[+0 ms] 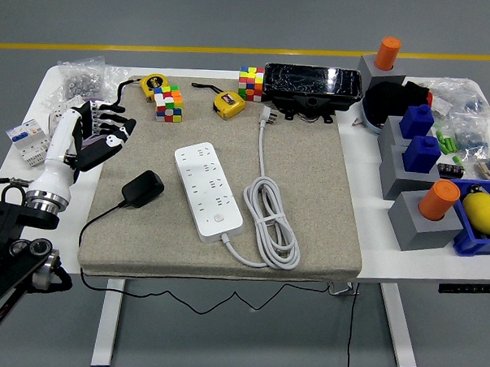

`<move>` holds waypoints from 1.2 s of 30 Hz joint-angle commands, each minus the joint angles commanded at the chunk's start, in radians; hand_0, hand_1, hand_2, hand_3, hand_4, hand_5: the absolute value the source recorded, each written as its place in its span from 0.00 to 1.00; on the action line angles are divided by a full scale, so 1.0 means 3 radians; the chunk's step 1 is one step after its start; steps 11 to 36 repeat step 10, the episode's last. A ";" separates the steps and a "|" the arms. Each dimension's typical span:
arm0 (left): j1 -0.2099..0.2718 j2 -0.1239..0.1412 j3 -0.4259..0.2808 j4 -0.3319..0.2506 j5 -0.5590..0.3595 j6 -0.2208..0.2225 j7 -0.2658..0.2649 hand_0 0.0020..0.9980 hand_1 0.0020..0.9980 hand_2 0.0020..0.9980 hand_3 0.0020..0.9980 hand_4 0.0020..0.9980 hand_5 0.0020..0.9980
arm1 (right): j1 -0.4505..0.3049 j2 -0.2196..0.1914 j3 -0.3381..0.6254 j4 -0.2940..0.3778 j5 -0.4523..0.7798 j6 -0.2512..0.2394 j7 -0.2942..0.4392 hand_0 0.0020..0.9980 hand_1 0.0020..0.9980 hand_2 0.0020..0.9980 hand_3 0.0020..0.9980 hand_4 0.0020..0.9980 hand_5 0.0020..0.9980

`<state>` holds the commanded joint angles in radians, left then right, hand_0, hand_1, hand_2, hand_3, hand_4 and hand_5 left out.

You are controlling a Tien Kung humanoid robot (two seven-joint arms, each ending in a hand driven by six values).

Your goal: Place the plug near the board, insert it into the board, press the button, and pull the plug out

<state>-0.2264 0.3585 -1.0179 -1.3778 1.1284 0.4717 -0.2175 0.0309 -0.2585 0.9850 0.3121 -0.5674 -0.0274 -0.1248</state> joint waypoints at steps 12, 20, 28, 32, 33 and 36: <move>0.0024 -0.0017 0.0031 0.0004 0.0011 -0.0034 0.0048 0.44 0.47 0.52 0.55 0.78 0.33 | -0.0066 0.0001 0.0163 0.0004 -0.0028 -0.0006 0.0005 0.58 0.67 0.69 0.62 0.98 0.52; 0.0024 -0.0017 0.0031 0.0004 0.0011 -0.0034 0.0048 0.44 0.47 0.52 0.55 0.78 0.33 | -0.0066 0.0001 0.0163 0.0004 -0.0028 -0.0006 0.0005 0.58 0.67 0.69 0.62 0.98 0.52; 0.0024 -0.0017 0.0031 0.0004 0.0011 -0.0034 0.0048 0.44 0.47 0.52 0.55 0.78 0.33 | -0.0066 0.0001 0.0163 0.0004 -0.0028 -0.0006 0.0005 0.58 0.67 0.69 0.62 0.98 0.52; 0.0024 -0.0017 0.0031 0.0004 0.0011 -0.0034 0.0048 0.44 0.47 0.52 0.55 0.78 0.33 | -0.0066 0.0001 0.0163 0.0004 -0.0028 -0.0006 0.0005 0.58 0.67 0.69 0.62 0.98 0.52; 0.0024 -0.0017 0.0031 0.0004 0.0011 -0.0034 0.0048 0.44 0.47 0.52 0.55 0.78 0.33 | -0.0066 0.0001 0.0163 0.0004 -0.0028 -0.0006 0.0005 0.58 0.67 0.69 0.62 0.98 0.52; 0.0024 -0.0017 0.0031 0.0004 0.0011 -0.0034 0.0048 0.44 0.47 0.52 0.55 0.78 0.33 | -0.0066 0.0001 0.0163 0.0004 -0.0028 -0.0006 0.0005 0.58 0.67 0.69 0.62 0.98 0.52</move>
